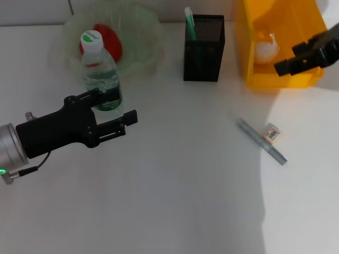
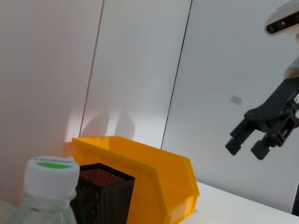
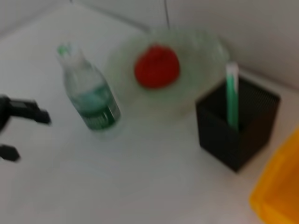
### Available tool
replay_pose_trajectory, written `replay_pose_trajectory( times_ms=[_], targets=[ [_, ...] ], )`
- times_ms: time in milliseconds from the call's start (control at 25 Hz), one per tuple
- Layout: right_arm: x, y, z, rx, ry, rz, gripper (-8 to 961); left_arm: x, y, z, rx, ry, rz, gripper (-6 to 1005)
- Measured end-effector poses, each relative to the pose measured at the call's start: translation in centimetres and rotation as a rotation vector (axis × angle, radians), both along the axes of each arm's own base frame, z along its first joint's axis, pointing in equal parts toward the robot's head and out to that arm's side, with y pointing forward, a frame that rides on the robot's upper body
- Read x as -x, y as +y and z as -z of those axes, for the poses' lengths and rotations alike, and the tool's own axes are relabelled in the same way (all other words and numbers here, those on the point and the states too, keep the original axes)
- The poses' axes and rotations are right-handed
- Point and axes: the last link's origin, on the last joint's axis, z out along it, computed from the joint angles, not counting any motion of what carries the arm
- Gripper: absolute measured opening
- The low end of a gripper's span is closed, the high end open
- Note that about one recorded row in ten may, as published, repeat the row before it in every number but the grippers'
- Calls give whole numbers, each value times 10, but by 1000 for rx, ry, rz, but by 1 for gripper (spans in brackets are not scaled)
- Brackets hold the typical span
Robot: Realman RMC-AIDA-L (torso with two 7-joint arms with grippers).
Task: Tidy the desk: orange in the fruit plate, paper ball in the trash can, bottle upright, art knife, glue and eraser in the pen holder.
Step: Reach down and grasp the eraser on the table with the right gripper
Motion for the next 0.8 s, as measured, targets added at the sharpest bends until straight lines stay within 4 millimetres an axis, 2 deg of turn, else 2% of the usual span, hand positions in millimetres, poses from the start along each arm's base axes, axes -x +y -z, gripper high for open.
replay_pose_trajectory(
  times_ms=[240,440,640,800],
  targets=[
    [-16,5,6,32,-172,263,700,-3,-1,4,-6,-9,7,744],
    [-25,7,30,94,-307,349,701,-6,0,3,-5,-13,24,744],
    [-36,11,56,103,-380,366,701,-8,2,3,-5,-11,32,743],
    [-35,11,64,135,-465,230,701,-9,3,3,-7,-6,40,743]
  ],
)
